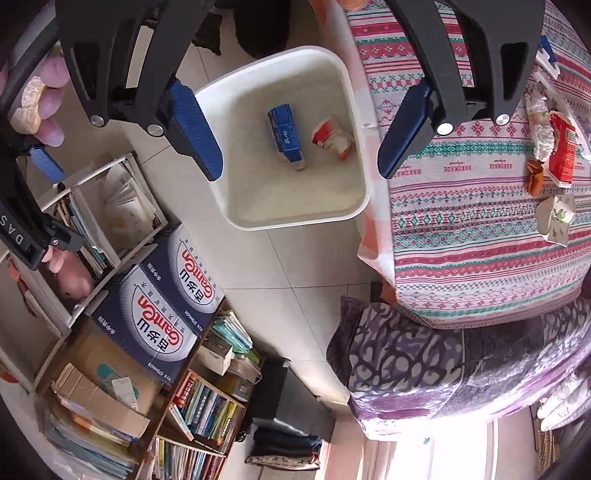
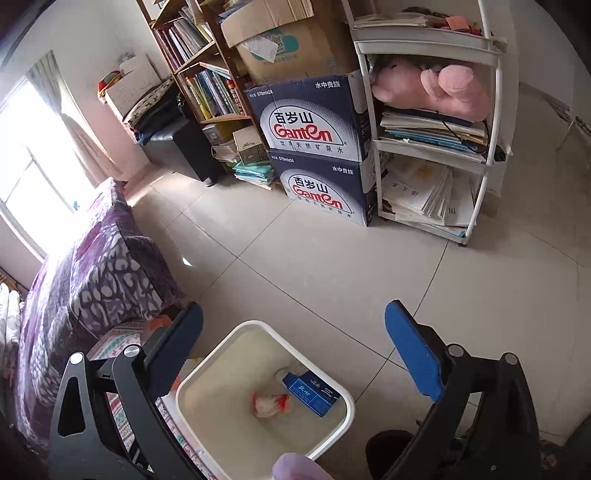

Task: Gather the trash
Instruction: 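Move the left gripper back over the bed toward the red drink carton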

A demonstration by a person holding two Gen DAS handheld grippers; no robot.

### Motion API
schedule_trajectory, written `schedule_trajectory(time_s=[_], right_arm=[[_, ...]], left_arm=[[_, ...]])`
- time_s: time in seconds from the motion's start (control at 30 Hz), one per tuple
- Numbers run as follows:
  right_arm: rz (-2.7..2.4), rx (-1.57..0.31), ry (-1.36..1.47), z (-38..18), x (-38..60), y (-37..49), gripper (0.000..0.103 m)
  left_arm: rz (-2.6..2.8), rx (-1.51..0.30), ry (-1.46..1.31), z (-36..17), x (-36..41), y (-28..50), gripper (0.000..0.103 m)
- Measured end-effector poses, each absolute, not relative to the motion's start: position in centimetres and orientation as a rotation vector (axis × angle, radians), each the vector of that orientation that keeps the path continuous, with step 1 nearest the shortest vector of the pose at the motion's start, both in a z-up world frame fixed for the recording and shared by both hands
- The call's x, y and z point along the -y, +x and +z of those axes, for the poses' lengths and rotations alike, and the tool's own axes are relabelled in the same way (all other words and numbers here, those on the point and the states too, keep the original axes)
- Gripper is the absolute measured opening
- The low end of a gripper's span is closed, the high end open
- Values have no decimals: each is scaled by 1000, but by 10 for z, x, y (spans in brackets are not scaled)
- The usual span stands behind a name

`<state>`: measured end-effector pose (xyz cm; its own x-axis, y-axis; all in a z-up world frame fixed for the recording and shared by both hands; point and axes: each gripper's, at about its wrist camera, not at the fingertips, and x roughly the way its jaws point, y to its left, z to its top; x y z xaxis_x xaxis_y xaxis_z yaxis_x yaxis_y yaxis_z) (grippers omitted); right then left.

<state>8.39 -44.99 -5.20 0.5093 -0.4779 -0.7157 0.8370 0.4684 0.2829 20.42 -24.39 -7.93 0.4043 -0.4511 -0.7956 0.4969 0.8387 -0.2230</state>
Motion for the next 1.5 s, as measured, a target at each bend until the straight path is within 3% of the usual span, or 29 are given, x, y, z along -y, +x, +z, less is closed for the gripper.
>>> schedule_trajectory(time_s=[0.53,0.93,1.2,1.5], right_arm=[[-786,-717,227,-62,350,141,96],[-674,-791,125,-77,294,170,96],[-611,-843,136,-88,263,191,96],[-459,-963,185,-112,220,218,96]], left_arm=[[-278,-808,145,-75,169,219,90],[-140,-816,188,-84,125,231,92],[15,-936,167,-112,61,260,92],[110,-1251,-53,-161,-40,288,92]])
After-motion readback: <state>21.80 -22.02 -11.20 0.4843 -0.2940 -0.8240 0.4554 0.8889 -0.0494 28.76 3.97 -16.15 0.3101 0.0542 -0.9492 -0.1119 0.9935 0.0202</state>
